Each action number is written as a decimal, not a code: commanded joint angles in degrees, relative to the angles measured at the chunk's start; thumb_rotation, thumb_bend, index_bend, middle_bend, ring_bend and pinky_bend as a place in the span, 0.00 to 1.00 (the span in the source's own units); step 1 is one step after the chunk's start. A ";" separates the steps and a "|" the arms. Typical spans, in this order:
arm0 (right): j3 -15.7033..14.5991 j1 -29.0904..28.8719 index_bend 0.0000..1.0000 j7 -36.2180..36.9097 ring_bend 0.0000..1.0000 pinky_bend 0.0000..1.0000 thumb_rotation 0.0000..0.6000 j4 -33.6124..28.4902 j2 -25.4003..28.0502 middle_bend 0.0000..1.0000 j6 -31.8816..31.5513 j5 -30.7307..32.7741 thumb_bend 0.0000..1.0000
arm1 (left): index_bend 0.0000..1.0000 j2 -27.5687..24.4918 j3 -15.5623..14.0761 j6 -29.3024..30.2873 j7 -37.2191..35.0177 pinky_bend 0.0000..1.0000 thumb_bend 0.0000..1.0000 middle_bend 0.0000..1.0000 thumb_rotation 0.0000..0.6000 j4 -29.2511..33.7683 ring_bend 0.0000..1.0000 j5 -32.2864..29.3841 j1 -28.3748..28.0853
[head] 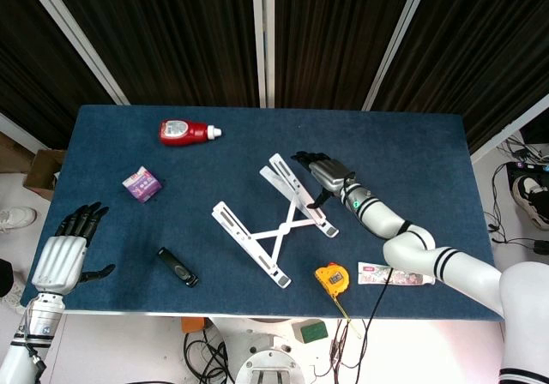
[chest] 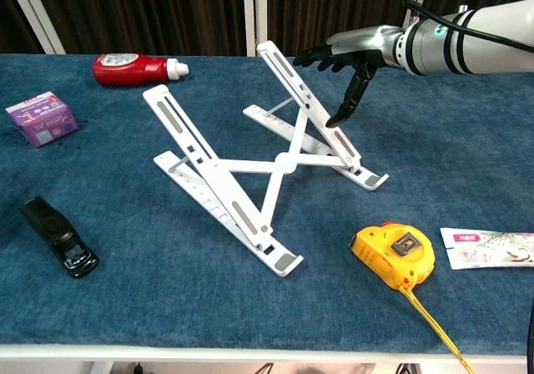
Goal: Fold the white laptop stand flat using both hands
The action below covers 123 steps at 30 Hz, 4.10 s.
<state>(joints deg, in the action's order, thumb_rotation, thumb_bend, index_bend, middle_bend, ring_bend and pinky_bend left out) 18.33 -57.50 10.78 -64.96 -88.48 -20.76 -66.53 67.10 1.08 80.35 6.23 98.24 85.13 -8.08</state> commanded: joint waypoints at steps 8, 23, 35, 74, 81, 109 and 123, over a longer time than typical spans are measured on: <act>4.70 0.12 0.00 11.87 0.00 0.00 1.00 -2.09 -1.14 0.04 4.54 7.99 0.00 | 0.09 -0.13 -0.08 0.11 0.03 0.14 0.06 0.05 1.00 0.13 0.02 -0.09 0.09; 14.80 -3.00 0.04 21.39 0.00 0.00 1.00 9.34 -10.23 0.10 16.61 9.05 0.00 | 0.09 -0.62 0.07 0.01 0.62 0.14 0.06 0.05 1.00 0.84 0.02 -1.18 0.23; 29.54 9.84 0.29 18.84 0.01 0.00 1.00 -1.51 -7.85 0.28 25.81 8.79 0.00 | 0.09 -0.44 -0.57 0.24 -0.76 0.14 0.06 0.05 1.00 -0.25 0.02 -0.65 0.77; 41.59 37.06 0.50 -7.18 0.30 0.29 1.00 -8.45 -6.70 0.48 50.19 34.53 0.14 | 0.09 -0.38 -1.94 -3.57 -3.50 0.14 0.06 0.05 1.00 0.64 0.02 4.85 -3.16; 38.33 36.62 0.49 -5.99 0.30 0.28 1.00 -8.82 -4.91 0.47 48.11 33.88 0.15 | 0.09 -0.67 -2.44 -4.93 -5.74 0.15 0.06 0.05 1.00 1.16 0.02 5.55 -4.09; 41.40 39.47 0.12 -7.84 0.09 0.01 1.00 -18.28 2.70 0.22 48.47 36.14 0.10 | 0.05 15.64 -3.78 -6.09 -52.91 0.14 0.06 0.03 1.00 -6.47 0.02 22.36 -20.17; 40.29 38.32 0.11 -7.13 0.09 0.01 1.00 -18.62 3.68 0.21 46.66 35.81 0.10 | 0.05 19.52 -2.55 -4.72 -48.15 0.14 0.06 0.03 1.00 -6.86 0.02 20.18 -22.38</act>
<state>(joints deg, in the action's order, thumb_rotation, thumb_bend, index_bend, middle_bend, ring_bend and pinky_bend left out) 58.63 -19.18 3.62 -83.57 -84.82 25.91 -30.71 86.51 -1.95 77.09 -44.51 91.32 106.88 -29.78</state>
